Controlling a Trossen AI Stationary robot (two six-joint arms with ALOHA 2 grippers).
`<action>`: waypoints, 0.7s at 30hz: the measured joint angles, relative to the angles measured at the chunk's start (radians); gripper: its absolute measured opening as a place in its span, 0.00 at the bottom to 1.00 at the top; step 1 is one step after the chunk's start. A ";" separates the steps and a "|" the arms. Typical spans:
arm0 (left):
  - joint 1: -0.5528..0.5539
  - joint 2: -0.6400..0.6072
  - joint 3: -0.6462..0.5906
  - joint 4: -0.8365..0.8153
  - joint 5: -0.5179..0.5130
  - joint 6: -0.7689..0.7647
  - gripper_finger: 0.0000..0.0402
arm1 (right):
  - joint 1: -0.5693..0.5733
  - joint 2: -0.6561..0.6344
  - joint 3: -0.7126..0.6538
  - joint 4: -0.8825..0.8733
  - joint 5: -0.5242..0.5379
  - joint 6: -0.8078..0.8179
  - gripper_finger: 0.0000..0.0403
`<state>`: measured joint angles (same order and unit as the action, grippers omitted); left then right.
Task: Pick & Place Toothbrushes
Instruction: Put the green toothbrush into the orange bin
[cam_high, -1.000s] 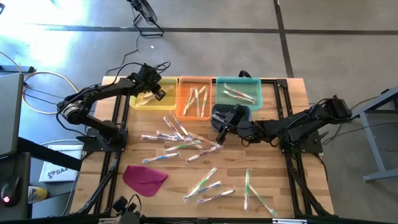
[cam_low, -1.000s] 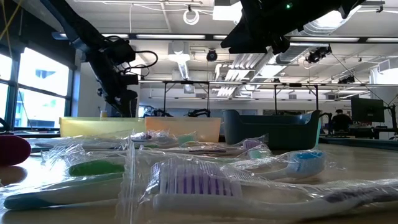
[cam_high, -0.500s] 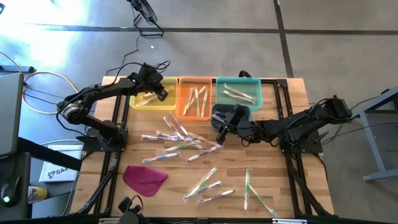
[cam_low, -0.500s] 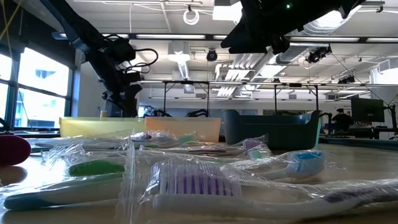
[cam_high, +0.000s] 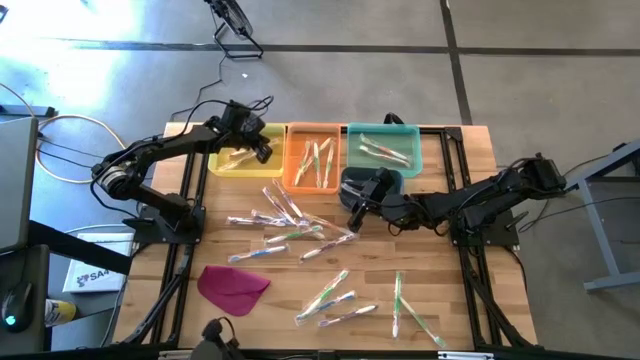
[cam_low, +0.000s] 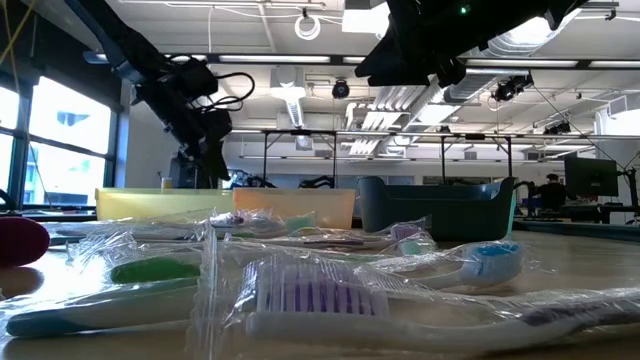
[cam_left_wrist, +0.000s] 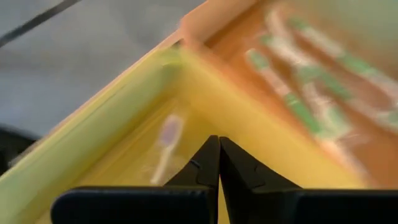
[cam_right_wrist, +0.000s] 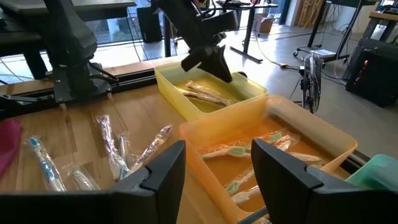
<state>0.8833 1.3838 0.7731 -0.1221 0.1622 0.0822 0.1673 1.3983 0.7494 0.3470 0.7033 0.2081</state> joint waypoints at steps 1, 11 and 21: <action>0.000 0.000 0.000 0.014 0.036 -0.008 0.02 | 0.000 0.000 0.000 0.000 0.000 -0.003 0.44; -0.142 -0.073 -0.001 0.106 0.171 0.019 0.00 | 0.015 0.000 0.000 -0.001 0.004 -0.021 0.44; -0.309 -0.264 -0.093 0.175 0.187 0.026 0.01 | 0.043 0.000 0.000 -0.001 0.004 -0.021 0.44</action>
<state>0.5741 1.1199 0.6805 0.0528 0.3489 0.1085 0.2108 1.3983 0.7494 0.3458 0.7078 0.1867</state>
